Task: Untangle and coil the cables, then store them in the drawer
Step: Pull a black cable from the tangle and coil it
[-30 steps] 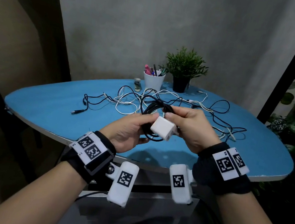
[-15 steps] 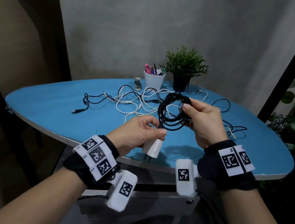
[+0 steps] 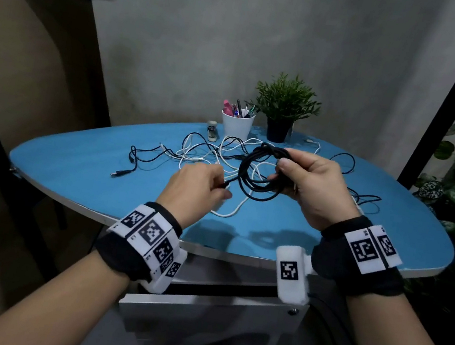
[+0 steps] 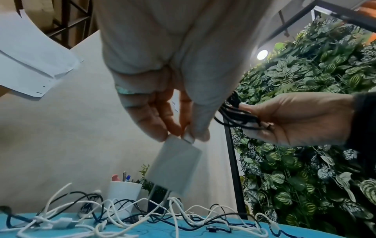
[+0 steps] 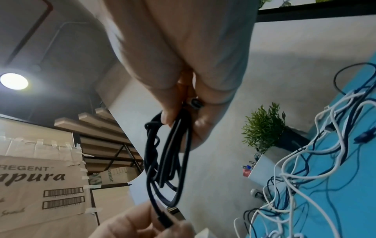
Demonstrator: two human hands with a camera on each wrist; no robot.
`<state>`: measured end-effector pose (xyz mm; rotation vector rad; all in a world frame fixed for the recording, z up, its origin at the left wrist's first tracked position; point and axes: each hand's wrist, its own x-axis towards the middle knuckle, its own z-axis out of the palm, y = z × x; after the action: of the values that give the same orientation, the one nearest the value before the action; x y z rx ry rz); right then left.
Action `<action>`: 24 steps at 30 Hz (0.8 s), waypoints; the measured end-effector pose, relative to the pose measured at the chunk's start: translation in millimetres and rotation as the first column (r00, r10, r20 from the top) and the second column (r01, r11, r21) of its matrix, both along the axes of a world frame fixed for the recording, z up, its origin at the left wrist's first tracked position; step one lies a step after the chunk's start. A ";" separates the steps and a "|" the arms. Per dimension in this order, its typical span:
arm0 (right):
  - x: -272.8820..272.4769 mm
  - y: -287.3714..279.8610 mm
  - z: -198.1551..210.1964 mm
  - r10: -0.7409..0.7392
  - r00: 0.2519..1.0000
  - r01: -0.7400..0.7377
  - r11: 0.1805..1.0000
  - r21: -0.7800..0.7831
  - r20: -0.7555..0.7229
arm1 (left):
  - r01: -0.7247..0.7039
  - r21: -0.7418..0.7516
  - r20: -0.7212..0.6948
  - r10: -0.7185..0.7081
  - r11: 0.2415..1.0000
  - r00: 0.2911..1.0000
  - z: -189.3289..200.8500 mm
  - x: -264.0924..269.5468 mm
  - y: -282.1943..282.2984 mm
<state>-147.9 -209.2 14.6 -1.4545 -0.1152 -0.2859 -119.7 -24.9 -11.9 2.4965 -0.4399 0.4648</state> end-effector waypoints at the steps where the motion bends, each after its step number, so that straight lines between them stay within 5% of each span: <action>1: -0.4 0.7 0.5 0.018 1.000 -0.018 1.000 0.023 -0.004 | -0.004 -0.014 0.043 0.005 1.000 0.999 -0.9 0.5 -0.9; 5: -1.1 4.6 -0.7 0.083 0.996 -0.080 0.994 0.079 -0.036 | 0.046 -0.317 0.034 -0.037 0.947 0.999 -1.0 4.3 -6.4; 7: -0.7 7.4 -2.6 0.091 0.994 -0.086 0.993 0.075 -0.068 | 0.069 -0.570 -0.029 -0.105 0.819 0.994 -0.3 6.8 -9.0; 10: 0.5 12.1 -4.8 0.075 0.992 -0.072 0.997 0.033 -0.097 | 0.098 -0.761 -0.029 -0.184 0.642 0.982 1.0 6.7 -12.9; 16: 5.4 20.0 -4.2 -0.003 0.995 -0.003 0.998 -0.067 -0.104 | 0.150 -0.863 0.008 -0.282 0.483 0.959 4.5 4.0 -14.1; 24: 9.7 18.7 -5.5 -0.056 0.993 0.055 0.998 -0.020 -0.102 | 0.153 -0.892 -0.063 -0.451 0.426 0.890 4.4 -0.8 -8.8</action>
<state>-138.2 -190.5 9.1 -1.4883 0.0062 -0.2552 -120.5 -33.7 -7.6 1.3715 -0.3853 0.0839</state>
